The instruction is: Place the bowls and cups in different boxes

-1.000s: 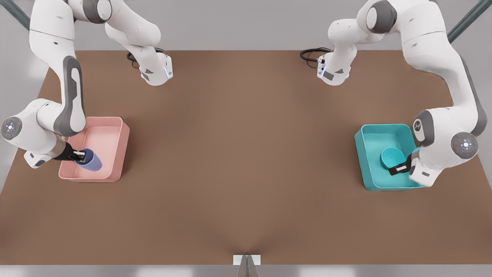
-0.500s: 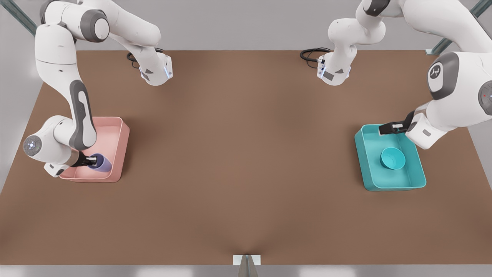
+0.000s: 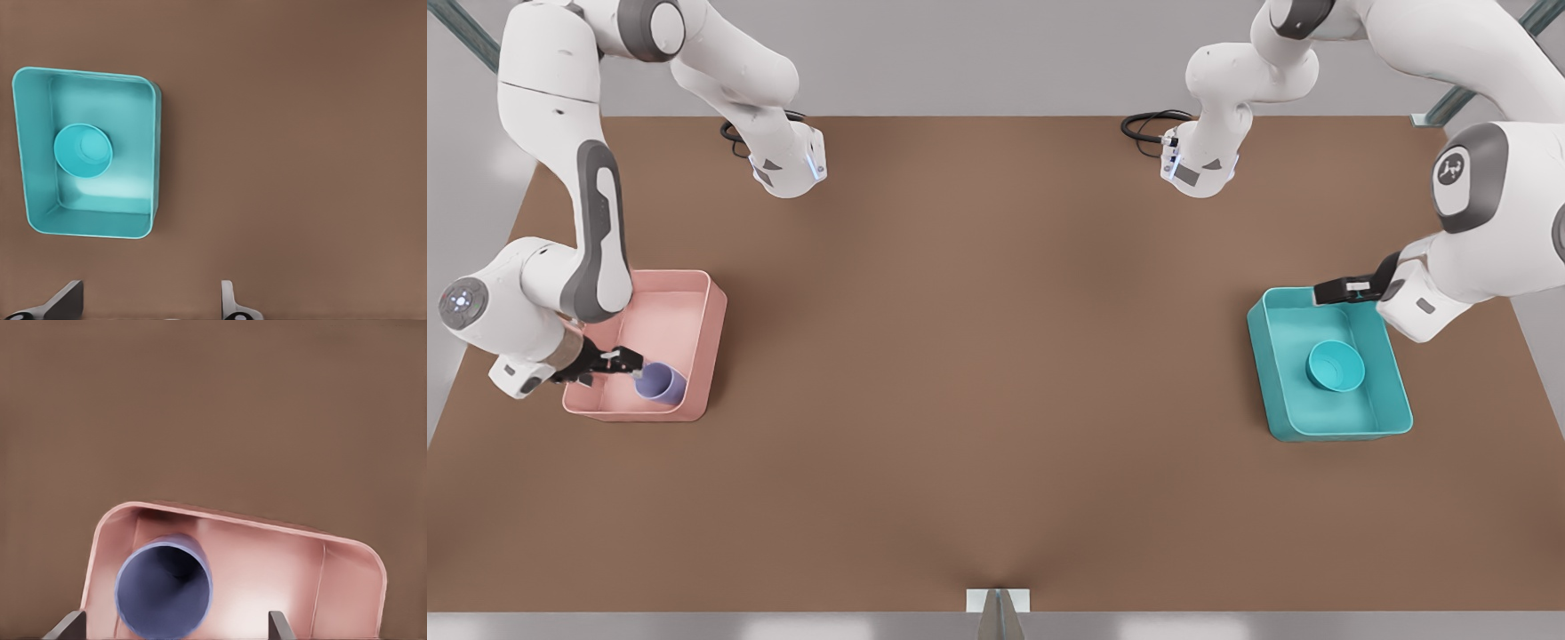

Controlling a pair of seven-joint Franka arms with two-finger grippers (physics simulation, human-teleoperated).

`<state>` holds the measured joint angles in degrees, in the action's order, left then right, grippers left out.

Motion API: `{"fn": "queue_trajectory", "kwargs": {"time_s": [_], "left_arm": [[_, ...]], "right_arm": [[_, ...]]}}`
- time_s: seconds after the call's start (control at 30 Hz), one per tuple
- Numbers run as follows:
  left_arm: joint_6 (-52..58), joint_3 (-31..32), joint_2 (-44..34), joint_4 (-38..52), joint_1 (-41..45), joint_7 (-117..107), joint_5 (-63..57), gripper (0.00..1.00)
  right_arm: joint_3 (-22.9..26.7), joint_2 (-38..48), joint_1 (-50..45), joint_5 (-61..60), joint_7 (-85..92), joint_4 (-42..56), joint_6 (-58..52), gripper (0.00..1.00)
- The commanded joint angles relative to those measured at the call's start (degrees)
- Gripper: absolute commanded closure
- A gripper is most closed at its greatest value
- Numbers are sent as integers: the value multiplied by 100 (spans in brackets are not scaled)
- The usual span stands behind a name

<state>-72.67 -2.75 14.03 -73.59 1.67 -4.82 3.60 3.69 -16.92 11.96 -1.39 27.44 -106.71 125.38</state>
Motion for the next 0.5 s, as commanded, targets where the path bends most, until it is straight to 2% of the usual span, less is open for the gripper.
{"fn": "queue_trajectory", "kwargs": {"time_s": [0.0, 0.1, 0.17, 0.33, 0.47], "left_arm": [[25, 3, -6, 2, 0, 332, -9, 0], [34, 3, -6, 2, 0, 341, -9, 0], [34, -6, -6, 2, 0, 332, -9, 0], [34, -6, 3, 2, -9, 341, -9, 0], [34, 3, 3, 2, -9, 332, -9, 0]], "right_arm": [[-8, 119, -203, -89, 429, 335, -1006, 0], [1, 40, -1108, -168, -1434, 924, -1551, 0], [9, 48, -1609, -107, -2550, 1407, -2289, 0], [1, 1349, -1706, 16, -2560, 1390, -3502, 0], [1, 1525, -1776, 139, -2604, 1346, -3600, 0]]}}
